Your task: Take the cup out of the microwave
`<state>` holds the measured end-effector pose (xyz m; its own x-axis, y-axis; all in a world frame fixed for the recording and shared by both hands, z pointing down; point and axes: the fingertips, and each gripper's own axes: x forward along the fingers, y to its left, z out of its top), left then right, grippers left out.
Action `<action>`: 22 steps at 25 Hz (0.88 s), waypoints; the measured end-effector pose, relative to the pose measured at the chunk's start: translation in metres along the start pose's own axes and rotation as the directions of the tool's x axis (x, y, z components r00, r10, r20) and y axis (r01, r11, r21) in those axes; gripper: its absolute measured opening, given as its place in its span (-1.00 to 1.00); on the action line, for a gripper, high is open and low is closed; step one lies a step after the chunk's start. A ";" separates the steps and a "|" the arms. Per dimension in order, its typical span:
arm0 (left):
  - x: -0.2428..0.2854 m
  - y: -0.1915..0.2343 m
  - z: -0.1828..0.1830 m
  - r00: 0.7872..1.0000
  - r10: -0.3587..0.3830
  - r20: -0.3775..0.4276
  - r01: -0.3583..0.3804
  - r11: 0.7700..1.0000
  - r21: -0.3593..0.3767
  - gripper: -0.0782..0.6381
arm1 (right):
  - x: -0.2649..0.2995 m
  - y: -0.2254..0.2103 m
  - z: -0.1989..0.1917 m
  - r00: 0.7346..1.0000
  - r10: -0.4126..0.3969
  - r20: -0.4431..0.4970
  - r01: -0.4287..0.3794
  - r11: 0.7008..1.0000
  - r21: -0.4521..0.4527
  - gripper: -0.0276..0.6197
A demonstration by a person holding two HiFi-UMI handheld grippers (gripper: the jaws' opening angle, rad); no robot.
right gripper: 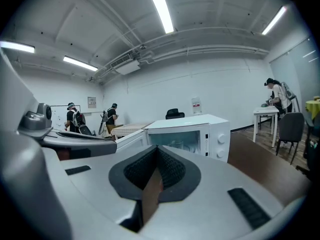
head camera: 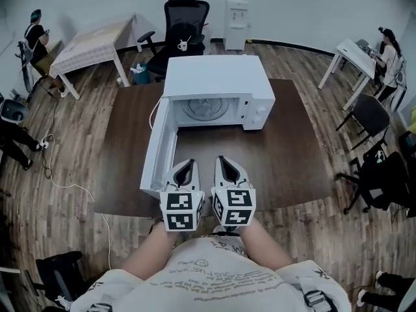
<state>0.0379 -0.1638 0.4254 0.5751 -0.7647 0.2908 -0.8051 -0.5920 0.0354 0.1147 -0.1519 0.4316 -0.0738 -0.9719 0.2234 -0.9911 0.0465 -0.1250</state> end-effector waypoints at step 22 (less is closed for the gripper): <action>0.078 0.036 0.000 0.992 0.115 -0.049 -0.118 0.990 -0.078 -0.74 | 0.117 -0.035 -0.009 0.988 0.138 -0.066 -0.137 0.990 0.012 -0.87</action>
<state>0.0535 -0.2449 0.4491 0.4712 -0.8140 0.3398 -0.8763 -0.4759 0.0751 0.1396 -0.2655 0.4711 -0.2170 -0.9389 0.2672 -0.9701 0.1769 -0.1661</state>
